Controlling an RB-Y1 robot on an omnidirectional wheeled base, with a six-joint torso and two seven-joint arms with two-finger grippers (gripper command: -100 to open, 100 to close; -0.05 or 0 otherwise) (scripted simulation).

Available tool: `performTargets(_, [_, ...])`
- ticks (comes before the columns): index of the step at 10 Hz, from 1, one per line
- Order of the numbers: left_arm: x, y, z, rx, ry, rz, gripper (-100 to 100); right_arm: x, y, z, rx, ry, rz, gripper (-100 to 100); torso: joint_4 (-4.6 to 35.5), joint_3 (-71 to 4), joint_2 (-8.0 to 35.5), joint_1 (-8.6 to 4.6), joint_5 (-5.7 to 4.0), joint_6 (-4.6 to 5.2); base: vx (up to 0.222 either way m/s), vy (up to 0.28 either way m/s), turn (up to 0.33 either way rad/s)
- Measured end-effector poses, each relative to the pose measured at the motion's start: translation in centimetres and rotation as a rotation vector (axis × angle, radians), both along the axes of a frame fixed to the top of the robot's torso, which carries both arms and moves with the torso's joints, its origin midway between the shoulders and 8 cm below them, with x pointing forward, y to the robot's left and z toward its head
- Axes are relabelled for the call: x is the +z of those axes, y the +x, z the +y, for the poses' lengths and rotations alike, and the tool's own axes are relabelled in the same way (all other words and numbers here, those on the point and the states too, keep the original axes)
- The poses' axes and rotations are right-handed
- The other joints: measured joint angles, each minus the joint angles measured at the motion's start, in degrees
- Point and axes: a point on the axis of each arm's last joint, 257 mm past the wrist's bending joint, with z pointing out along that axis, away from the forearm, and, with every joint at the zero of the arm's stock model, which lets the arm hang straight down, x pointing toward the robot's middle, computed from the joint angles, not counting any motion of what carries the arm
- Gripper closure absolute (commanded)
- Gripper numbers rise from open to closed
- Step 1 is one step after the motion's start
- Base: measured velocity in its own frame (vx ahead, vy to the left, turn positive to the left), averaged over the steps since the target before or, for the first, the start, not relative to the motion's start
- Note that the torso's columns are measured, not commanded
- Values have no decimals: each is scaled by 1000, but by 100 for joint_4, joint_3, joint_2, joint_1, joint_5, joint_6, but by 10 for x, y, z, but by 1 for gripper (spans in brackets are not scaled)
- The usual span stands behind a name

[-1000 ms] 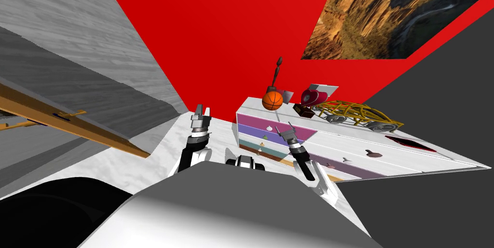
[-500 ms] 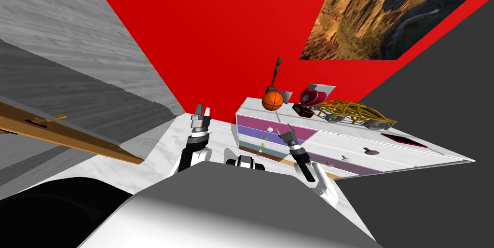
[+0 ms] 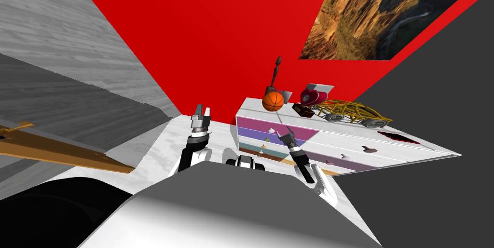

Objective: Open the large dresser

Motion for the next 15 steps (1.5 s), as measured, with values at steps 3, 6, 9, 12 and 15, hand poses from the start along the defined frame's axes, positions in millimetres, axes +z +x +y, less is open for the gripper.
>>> performTargets(3, [0, 0, 0, 0, 0, 0, 0, -18, -4, -4, -27, -70, 9, -100, -2, -5, -7, -3, 0, -2, 40, 49, -78])
performTargets(6, [0, 0, 0, 0, 0, 0, 0, -40, -7, -7, -57, -138, 26, -100, -2, -5, -7, 1, 2, -2, 44, 59, -77])
performTargets(9, [0, 0, 0, 0, 0, 0, 0, -60, -11, -4, -84, -179, 43, -100, -1, -4, -6, -3, 0, -2, 41, 46, -69])
performTargets(12, [0, 0, 0, 0, 0, 0, 0, -83, -16, 7, -112, -185, 60, -100, -1, -3, -4, 1, 1, -1, 30, 39, -72])
performTargets(15, [0, 0, 0, 0, 0, 0, 0, -96, -17, 24, -133, -152, 70, -100, -1, -3, -4, -6, -1, -1, 15, 19, -18])
